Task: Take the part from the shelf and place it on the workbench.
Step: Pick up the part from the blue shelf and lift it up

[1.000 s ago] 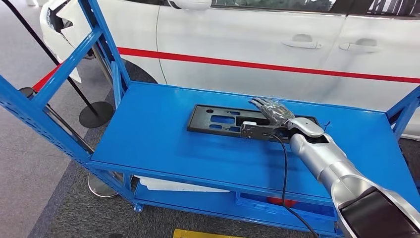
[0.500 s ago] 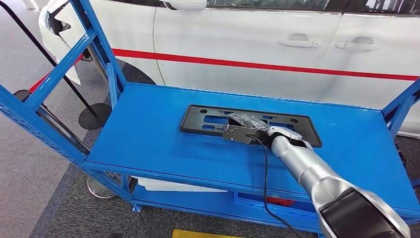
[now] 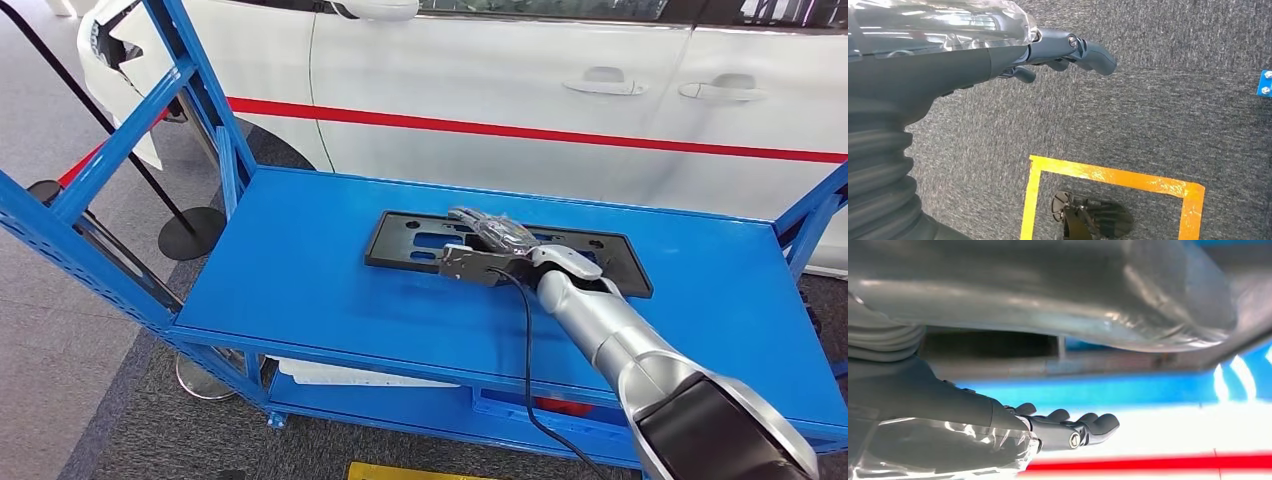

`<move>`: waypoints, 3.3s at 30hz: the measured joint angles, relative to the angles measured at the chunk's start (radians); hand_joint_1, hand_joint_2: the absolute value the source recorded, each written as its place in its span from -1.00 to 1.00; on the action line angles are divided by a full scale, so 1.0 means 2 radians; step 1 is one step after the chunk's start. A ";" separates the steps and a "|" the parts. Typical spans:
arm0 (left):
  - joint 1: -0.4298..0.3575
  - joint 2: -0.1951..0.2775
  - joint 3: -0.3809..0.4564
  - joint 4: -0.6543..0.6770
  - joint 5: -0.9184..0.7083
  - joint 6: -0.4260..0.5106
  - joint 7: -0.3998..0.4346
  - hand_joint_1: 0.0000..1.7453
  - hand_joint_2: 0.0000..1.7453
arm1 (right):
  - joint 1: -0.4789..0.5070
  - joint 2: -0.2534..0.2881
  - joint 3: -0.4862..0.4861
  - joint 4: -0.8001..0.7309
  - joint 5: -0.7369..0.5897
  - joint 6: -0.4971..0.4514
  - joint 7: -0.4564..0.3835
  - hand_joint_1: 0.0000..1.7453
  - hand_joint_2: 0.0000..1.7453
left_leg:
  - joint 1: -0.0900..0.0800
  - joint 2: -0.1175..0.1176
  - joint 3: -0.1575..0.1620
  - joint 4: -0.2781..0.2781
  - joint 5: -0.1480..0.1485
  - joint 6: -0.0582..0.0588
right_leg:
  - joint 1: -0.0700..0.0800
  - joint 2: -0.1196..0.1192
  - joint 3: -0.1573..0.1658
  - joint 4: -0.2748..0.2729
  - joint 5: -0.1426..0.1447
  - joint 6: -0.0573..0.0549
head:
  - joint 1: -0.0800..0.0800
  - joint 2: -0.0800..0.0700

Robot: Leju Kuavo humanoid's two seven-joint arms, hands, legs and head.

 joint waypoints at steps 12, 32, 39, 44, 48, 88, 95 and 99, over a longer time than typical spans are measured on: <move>0.003 0.000 0.000 0.000 0.003 0.009 -0.001 -1.00 1.00 | 0.021 0.009 0.065 0.001 0.110 -0.179 0.034 -1.00 -1.00 | 0.000 0.000 0.000 0.000 0.000 0.000 | 0.000 0.000 0.000 0.000 0.000 0.000 | 0.000 0.000; 0.004 0.000 0.000 0.000 0.006 0.008 -0.005 -1.00 1.00 | 0.022 0.022 0.067 0.002 0.116 -0.175 0.029 -1.00 -1.00 | 0.000 0.000 0.000 0.000 0.000 0.000 | 0.000 0.000 0.000 0.000 0.000 0.000 | 0.000 0.000; 0.004 0.000 0.000 0.000 0.006 0.008 -0.005 -1.00 1.00 | 0.051 0.026 0.072 0.001 0.101 -0.197 -0.008 -1.00 -1.00 | 0.000 0.000 0.000 0.000 0.000 0.000 | 0.000 0.000 0.000 0.000 0.000 0.000 | 0.000 0.000; 0.004 -0.001 0.000 0.000 0.008 0.009 -0.005 -1.00 1.00 | 0.080 0.032 0.058 -0.001 0.026 -0.157 -0.068 -1.00 -1.00 | 0.000 0.000 0.000 0.000 -0.001 0.000 | 0.000 0.000 0.000 0.000 -0.001 0.000 | 0.000 0.000; 0.004 -0.001 0.000 0.000 0.007 0.009 -0.005 -1.00 1.00 | 0.094 0.035 0.039 -0.004 -0.011 -0.128 -0.091 -1.00 -1.00 | 0.000 0.000 0.000 0.000 -0.001 0.000 | 0.000 0.000 0.000 0.000 -0.001 0.000 | 0.000 0.000; -0.005 0.000 0.015 0.000 0.021 -0.053 -0.103 -1.00 1.00 | -0.029 -0.054 -0.004 -0.144 0.047 -0.075 0.006 -1.00 -0.50 | 0.000 0.000 0.000 0.000 0.000 0.000 | 0.000 0.000 -0.001 0.000 0.000 -0.001 | 0.000 0.000; -0.005 0.000 0.010 0.000 0.008 -0.048 -0.095 -1.00 1.00 | -0.029 -0.054 -0.003 -0.141 0.045 -0.097 -0.003 -1.00 1.00 | 0.000 0.000 -0.001 0.000 -0.001 0.000 | 0.000 0.000 -0.001 0.000 0.000 -0.001 | 0.000 0.000; -0.004 0.000 0.009 0.000 0.011 -0.046 -0.094 -1.00 0.50 | -0.026 -0.051 -0.001 -0.136 0.045 -0.102 -0.006 -1.00 1.00 | 0.000 0.000 -0.001 0.000 0.000 0.000 | 0.000 0.000 -0.001 0.000 0.000 -0.001 | 0.000 0.000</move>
